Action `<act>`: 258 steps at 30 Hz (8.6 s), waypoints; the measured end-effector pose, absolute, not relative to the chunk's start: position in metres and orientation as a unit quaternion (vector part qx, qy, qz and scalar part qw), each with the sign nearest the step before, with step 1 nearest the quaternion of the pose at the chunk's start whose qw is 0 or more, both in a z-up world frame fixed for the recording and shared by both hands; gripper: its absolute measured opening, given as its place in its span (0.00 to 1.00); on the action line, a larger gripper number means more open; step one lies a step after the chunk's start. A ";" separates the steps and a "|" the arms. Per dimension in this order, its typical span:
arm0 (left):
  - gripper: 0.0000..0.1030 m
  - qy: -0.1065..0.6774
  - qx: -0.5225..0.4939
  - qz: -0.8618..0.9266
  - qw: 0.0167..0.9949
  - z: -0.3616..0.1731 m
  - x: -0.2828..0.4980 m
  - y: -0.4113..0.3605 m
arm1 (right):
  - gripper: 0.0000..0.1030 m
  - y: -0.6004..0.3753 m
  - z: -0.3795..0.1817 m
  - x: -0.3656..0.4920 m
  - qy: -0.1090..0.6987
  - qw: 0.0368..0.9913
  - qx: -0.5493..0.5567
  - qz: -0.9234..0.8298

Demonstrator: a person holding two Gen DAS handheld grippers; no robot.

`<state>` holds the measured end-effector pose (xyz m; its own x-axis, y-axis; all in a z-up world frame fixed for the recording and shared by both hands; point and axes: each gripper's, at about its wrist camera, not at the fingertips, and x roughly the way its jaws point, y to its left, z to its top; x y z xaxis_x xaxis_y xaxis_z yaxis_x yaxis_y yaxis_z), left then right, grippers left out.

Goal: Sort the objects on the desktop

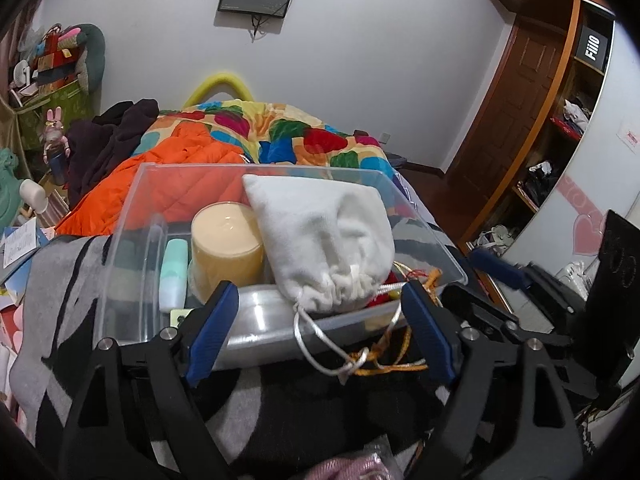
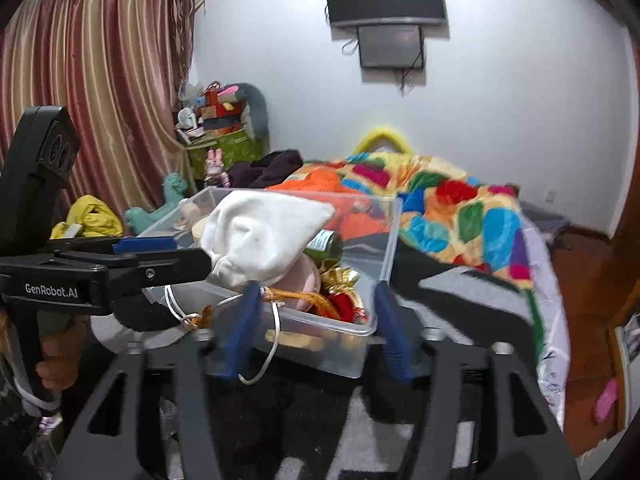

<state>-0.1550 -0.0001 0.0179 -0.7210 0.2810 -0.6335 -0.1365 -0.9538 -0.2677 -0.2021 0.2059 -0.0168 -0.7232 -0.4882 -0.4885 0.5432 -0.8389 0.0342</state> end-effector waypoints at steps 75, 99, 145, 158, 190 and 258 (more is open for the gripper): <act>0.96 0.021 -0.392 0.920 0.011 -0.068 -0.035 0.079 | 0.47 0.244 -0.090 -0.107 0.035 0.330 0.317 -0.888; 0.58 -0.071 -0.338 0.939 -0.006 -0.025 -0.023 0.025 | 0.47 0.249 -0.066 -0.118 0.013 0.332 0.312 -0.890; 0.58 -0.129 -0.278 0.952 0.026 0.061 -0.133 -0.061 | 0.47 0.211 0.000 -0.211 0.030 0.299 0.244 -0.922; 0.58 -0.132 -0.320 0.938 0.011 0.032 -0.178 -0.065 | 0.47 0.195 -0.020 -0.239 0.033 0.284 0.276 -0.918; 0.74 -0.104 -0.315 0.943 0.013 0.041 -0.173 -0.053 | 0.48 0.191 -0.018 -0.237 0.049 0.275 0.284 -0.917; 0.96 -0.046 -0.288 0.956 0.033 0.033 -0.051 -0.004 | 0.96 0.214 -0.009 -0.147 0.043 0.239 0.262 -0.934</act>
<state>-0.0513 -0.0039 0.0333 -0.8325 0.0891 -0.5469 -0.0357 -0.9936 -0.1075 -0.1473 0.2141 -0.0089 -0.7480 -0.4239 -0.5107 0.4689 -0.8821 0.0455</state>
